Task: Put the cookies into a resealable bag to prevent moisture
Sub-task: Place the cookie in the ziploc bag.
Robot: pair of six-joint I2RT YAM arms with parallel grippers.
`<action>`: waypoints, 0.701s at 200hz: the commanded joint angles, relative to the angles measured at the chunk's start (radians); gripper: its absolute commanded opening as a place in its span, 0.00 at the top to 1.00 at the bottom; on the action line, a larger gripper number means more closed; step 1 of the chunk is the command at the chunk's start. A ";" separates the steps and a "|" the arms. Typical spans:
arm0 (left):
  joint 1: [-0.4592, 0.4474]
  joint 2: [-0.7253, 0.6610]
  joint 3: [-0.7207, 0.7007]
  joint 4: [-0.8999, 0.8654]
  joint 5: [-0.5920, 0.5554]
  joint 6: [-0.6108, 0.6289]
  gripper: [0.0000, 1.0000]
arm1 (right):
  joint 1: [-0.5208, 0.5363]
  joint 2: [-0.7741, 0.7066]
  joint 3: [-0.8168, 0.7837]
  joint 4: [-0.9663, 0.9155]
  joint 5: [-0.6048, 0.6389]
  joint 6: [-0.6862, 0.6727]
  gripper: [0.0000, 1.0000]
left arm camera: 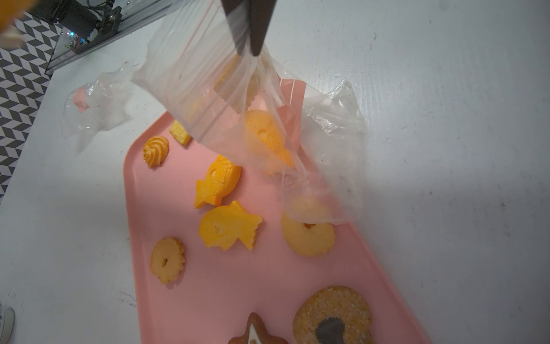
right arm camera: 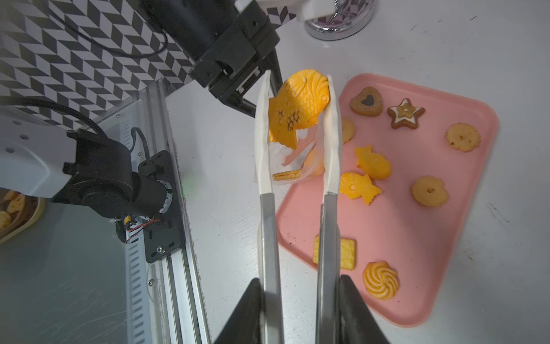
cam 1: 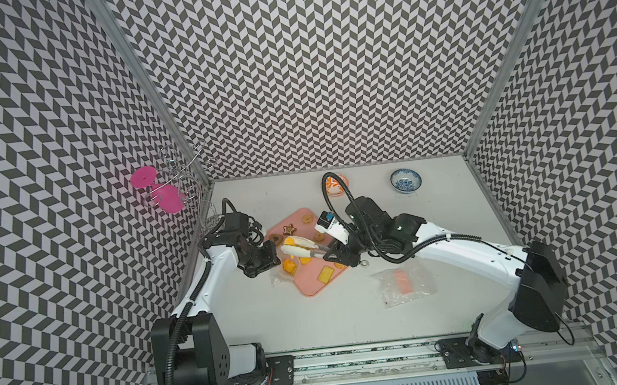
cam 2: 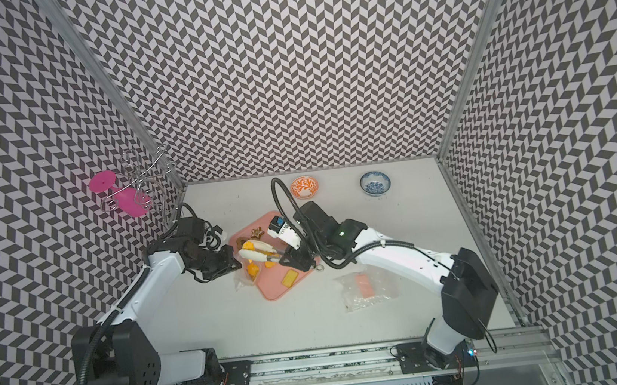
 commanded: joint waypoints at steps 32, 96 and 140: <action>0.006 -0.012 -0.011 0.010 0.018 0.009 1.00 | 0.013 0.075 0.055 0.064 -0.045 -0.015 0.58; 0.008 -0.016 -0.012 0.010 0.024 0.009 1.00 | 0.007 0.046 0.063 0.061 -0.009 0.004 0.45; 0.021 -0.027 -0.011 0.001 -0.004 0.010 1.00 | -0.082 -0.085 -0.004 0.033 0.030 0.005 0.48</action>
